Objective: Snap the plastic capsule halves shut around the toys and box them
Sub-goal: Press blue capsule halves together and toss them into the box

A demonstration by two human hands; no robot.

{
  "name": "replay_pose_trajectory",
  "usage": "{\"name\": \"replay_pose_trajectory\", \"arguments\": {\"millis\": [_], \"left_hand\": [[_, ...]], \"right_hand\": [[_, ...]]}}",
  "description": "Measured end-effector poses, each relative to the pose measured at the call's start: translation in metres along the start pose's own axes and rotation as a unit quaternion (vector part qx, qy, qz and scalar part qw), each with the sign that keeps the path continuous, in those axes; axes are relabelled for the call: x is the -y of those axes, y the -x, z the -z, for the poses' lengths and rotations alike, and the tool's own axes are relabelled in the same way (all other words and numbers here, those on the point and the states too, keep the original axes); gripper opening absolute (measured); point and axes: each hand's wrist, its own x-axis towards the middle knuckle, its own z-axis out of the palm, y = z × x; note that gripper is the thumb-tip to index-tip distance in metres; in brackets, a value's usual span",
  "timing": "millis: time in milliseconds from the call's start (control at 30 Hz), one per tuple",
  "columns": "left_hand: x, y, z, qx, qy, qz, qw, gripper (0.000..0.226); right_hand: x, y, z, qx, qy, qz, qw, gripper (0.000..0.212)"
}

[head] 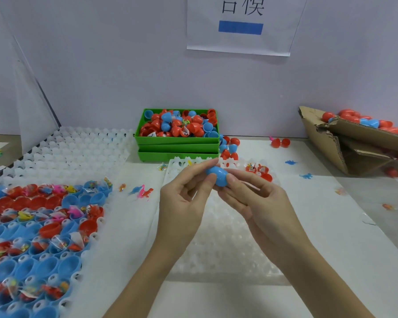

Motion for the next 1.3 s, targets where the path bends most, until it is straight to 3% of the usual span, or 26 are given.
{"name": "replay_pose_trajectory", "arguments": {"millis": [167,433,700,800,967,1300], "left_hand": [[-0.001,0.000,-0.003,-0.016,0.055,0.027,0.998,0.025],[-0.003,0.003,-0.005,0.001,0.086,0.010,0.996,0.027],[-0.002,0.005,-0.005,0.090,-0.058,-0.086,0.990,0.052],[0.002,0.007,-0.009,0.042,-0.139,-0.106,0.984,0.057],[0.002,0.012,-0.011,-0.041,-0.194,-0.156,0.968,0.044],[0.000,0.012,-0.010,-0.039,-0.261,-0.183,0.947,0.039]], "right_hand": [[-0.004,0.004,-0.005,-0.029,0.152,0.130,0.979,0.026],[-0.011,0.006,-0.008,-0.053,0.182,0.223,0.956,0.027],[-0.005,0.005,-0.004,-0.059,0.101,0.171,0.978,0.026],[-0.007,0.005,-0.005,-0.056,0.092,0.149,0.983,0.026],[-0.017,0.010,-0.015,-0.055,0.090,0.150,0.983,0.026],[-0.024,0.017,-0.024,-0.091,0.144,0.226,0.959,0.027]]}}
